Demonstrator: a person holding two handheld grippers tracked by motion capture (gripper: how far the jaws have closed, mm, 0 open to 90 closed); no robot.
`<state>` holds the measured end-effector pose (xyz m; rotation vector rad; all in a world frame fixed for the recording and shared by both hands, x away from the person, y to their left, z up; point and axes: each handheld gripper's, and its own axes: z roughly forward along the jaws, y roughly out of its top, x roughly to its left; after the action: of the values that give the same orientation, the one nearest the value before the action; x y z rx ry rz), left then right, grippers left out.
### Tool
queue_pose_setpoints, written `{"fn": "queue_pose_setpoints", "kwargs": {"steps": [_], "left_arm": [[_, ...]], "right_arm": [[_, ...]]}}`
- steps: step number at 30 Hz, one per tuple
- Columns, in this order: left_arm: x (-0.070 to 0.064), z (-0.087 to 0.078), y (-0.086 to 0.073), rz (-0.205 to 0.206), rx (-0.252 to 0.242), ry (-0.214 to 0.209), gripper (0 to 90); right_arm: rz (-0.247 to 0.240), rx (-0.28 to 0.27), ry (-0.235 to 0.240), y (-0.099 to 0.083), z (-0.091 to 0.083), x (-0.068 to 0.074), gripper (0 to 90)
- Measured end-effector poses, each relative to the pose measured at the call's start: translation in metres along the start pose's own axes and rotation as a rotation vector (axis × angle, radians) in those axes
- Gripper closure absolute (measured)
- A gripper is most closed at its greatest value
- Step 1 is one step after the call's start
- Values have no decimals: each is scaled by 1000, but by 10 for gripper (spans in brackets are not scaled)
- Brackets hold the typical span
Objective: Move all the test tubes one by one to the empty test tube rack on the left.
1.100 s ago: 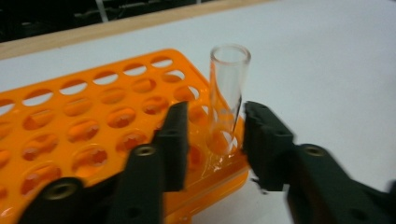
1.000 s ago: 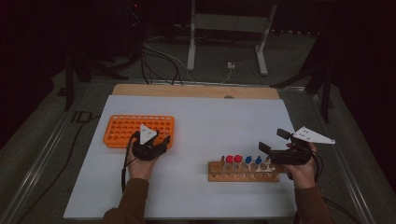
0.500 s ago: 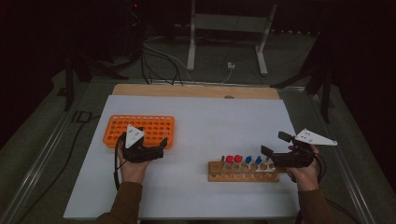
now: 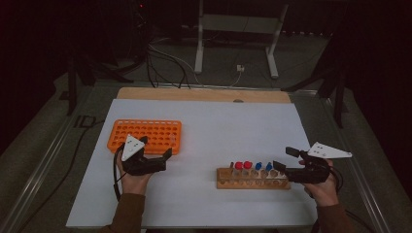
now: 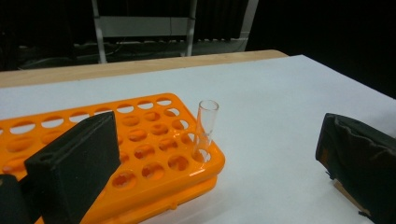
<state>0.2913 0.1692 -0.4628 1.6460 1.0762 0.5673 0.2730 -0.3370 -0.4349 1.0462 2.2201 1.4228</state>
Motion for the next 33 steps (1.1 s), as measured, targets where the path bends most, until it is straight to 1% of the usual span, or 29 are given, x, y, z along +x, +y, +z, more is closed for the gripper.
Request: {"fn": "queue_pose_setpoints", "kwargs": {"steps": [2, 4, 11, 13, 14, 15, 17, 21, 22, 33], "left_arm": [[0, 1, -1, -5, 3, 4, 4], [0, 2, -2, -3, 10, 8, 4], [-2, 4, -3, 4, 21, 15, 4], [-2, 4, -3, 2, 21, 17, 4], [-2, 4, -3, 1, 21, 18, 4], [-1, 4, -3, 1, 20, 19, 4], [-1, 4, -3, -1, 18, 18, 4], [-1, 4, -4, -3, 23, 20, 4], [0, 4, -4, -4, 24, 21, 4], [-1, 3, -4, -8, 20, 16, 4]], "right_arm": [[-17, 10, 3, -3, -1, 3, 281], [-25, 19, 13, -6, -2, 3, 309], [-22, 32, 27, -14, -5, 3, 356], [-22, 39, 13, -16, -5, 4, 418], [-20, 42, 13, -17, -5, 4, 429], [-24, 46, 12, -18, -4, 4, 472], [-31, 52, 27, -19, -2, 5, 563], [-65, 77, 54, -23, 2, 9, 739], [-71, 76, 59, -23, 3, 9, 756], [-106, 83, 45, -24, 7, 14, 757]]}}
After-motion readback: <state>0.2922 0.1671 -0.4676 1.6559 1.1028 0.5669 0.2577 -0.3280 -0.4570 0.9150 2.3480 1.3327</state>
